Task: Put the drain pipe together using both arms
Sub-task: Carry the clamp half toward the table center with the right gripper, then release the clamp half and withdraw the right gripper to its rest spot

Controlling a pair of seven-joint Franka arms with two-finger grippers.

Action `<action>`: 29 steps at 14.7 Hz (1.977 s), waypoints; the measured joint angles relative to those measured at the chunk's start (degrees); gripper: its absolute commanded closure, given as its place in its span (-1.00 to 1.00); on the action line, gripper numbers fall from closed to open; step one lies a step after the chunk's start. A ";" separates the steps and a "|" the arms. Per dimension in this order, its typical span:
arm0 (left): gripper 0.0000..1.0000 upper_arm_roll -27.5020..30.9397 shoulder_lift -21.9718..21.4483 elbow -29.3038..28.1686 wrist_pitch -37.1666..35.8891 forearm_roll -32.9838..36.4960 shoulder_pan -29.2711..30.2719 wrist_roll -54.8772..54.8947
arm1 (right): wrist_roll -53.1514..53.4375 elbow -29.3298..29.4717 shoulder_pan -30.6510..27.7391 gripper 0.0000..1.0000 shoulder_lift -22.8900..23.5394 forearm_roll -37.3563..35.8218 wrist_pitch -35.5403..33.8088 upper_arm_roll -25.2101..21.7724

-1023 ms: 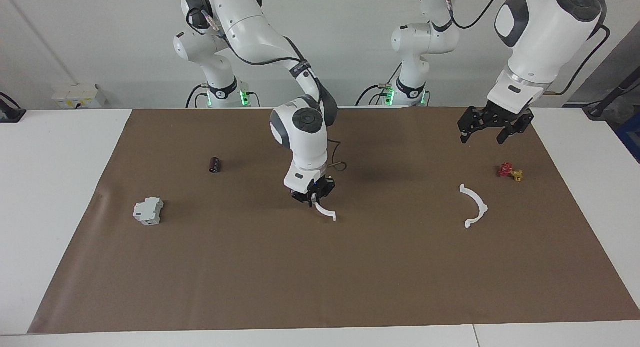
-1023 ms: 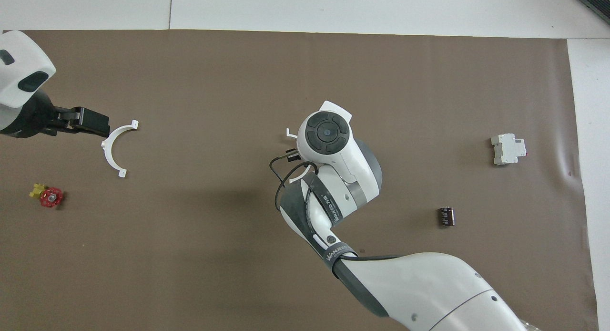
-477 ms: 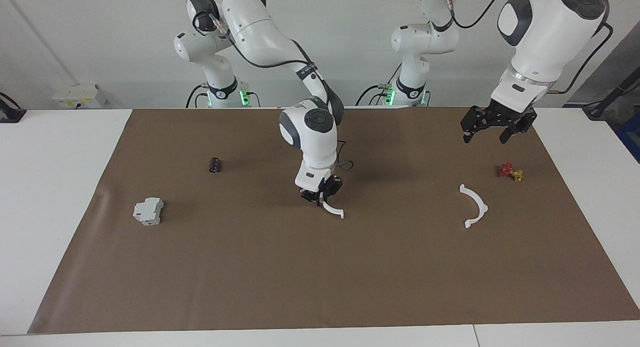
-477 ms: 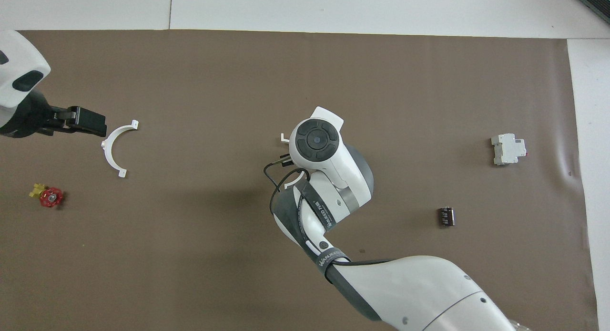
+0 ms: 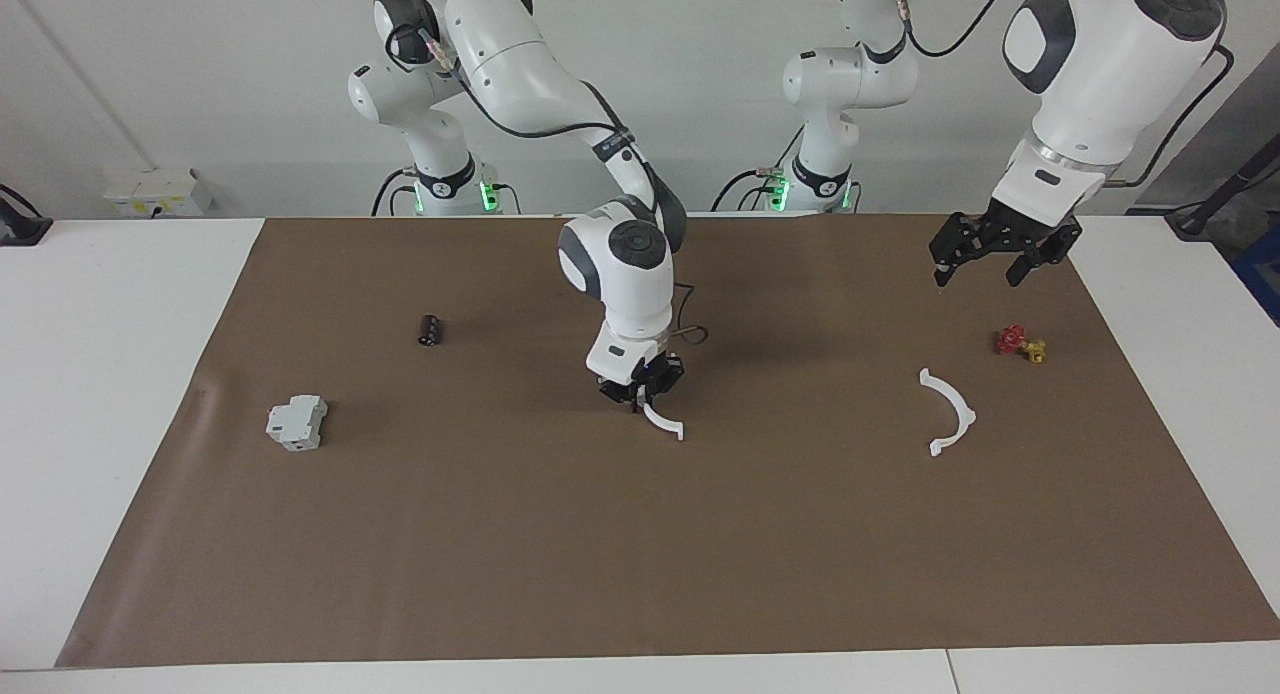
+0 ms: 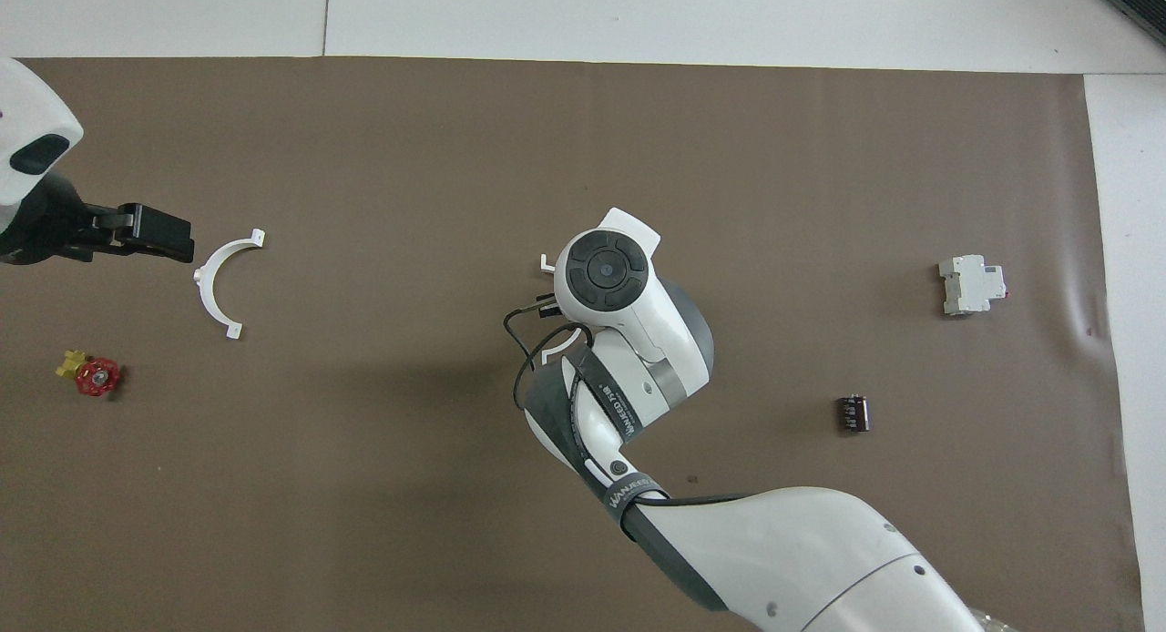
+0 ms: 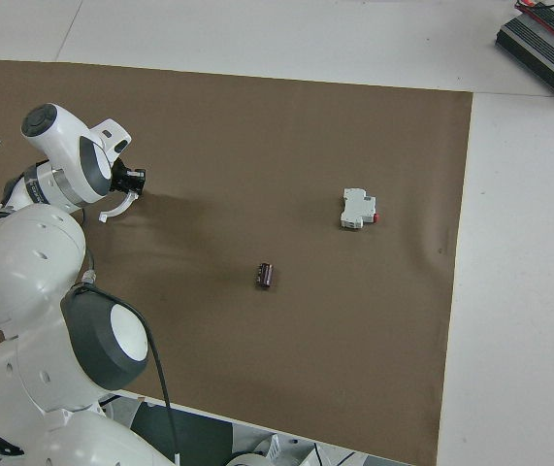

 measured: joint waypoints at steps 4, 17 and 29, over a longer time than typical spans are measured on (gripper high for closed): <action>-1.00 0.04 -0.01 0.00 -0.22 0.00 0.00 0.00 | 0.26 -0.37 0.67 -1.00 -0.07 -0.01 0.97 -0.03; -1.00 3.04 -0.82 -15.76 20.22 0.00 0.07 -0.02 | -4.07 1.31 -16.55 -1.00 -25.44 -2.99 -24.62 -3.12; -1.00 4.66 8.11 -25.92 40.28 -0.01 3.71 -5.68 | -20.29 0.84 -34.81 -1.00 -33.26 -3.07 -42.33 -3.51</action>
